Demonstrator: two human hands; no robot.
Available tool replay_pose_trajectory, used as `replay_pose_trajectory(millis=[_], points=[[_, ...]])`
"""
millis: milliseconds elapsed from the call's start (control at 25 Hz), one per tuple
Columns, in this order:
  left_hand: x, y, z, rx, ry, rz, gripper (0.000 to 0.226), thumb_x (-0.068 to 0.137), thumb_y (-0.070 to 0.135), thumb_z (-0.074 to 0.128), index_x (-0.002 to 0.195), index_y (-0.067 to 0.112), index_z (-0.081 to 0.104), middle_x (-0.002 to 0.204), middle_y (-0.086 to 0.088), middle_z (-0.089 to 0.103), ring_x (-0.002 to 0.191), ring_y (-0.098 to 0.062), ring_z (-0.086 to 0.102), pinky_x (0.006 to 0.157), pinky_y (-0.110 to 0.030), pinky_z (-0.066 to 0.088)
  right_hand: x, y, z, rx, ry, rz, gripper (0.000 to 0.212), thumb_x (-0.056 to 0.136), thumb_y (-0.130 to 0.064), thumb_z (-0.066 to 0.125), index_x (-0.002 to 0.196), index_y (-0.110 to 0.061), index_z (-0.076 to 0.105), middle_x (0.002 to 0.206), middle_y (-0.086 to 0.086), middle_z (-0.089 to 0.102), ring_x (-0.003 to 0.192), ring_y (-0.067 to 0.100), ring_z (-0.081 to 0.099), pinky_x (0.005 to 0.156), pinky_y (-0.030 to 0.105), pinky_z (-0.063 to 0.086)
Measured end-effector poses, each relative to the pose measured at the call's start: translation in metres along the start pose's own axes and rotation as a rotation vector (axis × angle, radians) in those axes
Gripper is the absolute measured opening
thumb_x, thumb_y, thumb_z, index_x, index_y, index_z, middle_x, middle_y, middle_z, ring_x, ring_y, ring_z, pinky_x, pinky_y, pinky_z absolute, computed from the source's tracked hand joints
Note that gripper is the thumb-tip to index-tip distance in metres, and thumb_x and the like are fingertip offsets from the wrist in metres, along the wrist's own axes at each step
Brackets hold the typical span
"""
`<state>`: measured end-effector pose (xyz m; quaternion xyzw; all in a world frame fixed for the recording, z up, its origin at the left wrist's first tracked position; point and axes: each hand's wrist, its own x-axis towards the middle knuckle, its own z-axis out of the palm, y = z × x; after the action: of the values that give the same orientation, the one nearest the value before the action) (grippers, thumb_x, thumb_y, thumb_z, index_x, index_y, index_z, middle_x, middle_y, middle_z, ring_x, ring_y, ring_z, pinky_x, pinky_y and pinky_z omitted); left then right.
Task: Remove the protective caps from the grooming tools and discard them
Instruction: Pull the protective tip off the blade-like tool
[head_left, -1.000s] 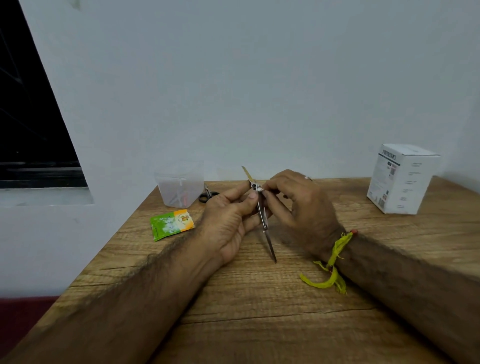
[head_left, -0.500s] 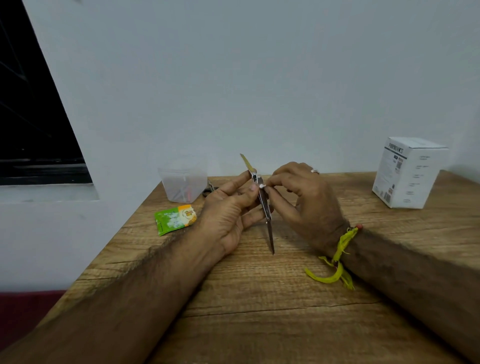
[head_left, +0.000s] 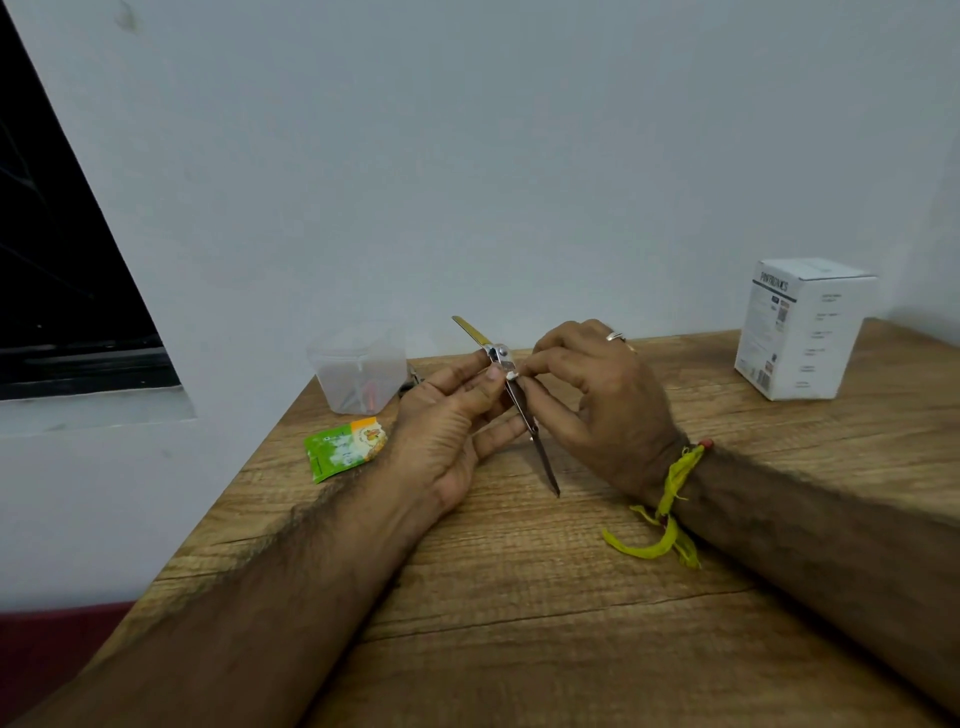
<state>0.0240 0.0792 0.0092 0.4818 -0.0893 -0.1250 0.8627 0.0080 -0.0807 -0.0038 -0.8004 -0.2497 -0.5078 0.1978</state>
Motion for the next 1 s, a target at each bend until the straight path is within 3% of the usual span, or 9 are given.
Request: replay_pose_trajectory(millis=[240, 440, 800, 1000], points=[[0.0024, -0.0002, -0.0027, 0.022, 0.027, 0.038, 0.015, 0.092, -0.001, 0.062, 0.105, 0.005, 0.067, 0.084, -0.007, 0.074, 0.067, -0.014, 0.073, 0.062, -0.036, 0.064, -0.0020, 0.0026, 0.0004, 0.034, -0.065, -0.003, 0.011, 0.090, -0.016, 0.067, 0.093, -0.009, 0.075, 0.089, 0.003, 0.066, 0.082, 0.024, 0.059, 0.072, 0.044, 0.050], [0.0042, -0.0013, -0.0042, 0.037, 0.023, 0.044, 0.024, 0.092, 0.000, 0.063, 0.116, 0.000, 0.063, 0.079, -0.005, 0.075, 0.067, -0.014, 0.073, 0.060, -0.035, 0.063, -0.0029, 0.0018, 0.0000, 0.067, -0.091, 0.008, 0.010, 0.089, -0.017, 0.068, 0.093, -0.010, 0.074, 0.088, 0.002, 0.065, 0.083, 0.023, 0.059, 0.072, 0.043, 0.050], [0.0056, -0.0016, -0.0045, 0.071, 0.045, 0.058, 0.025, 0.097, 0.000, 0.057, 0.121, -0.005, 0.063, 0.101, -0.015, 0.074, 0.076, -0.019, 0.072, 0.063, -0.035, 0.063, -0.0034, -0.0005, 0.0002, 0.047, -0.129, 0.012, 0.012, 0.088, -0.018, 0.068, 0.091, -0.011, 0.076, 0.089, -0.001, 0.067, 0.083, 0.020, 0.058, 0.072, 0.041, 0.049], [0.0047, -0.0025, -0.0028, 0.090, 0.043, 0.056, 0.021, 0.097, 0.000, 0.057, 0.117, -0.002, 0.065, 0.098, -0.013, 0.074, 0.074, -0.017, 0.071, 0.058, -0.031, 0.061, -0.0031, 0.0004, -0.0010, 0.029, -0.135, -0.016, 0.015, 0.089, -0.020, 0.065, 0.090, -0.009, 0.075, 0.088, 0.002, 0.067, 0.083, 0.023, 0.059, 0.071, 0.042, 0.049]])
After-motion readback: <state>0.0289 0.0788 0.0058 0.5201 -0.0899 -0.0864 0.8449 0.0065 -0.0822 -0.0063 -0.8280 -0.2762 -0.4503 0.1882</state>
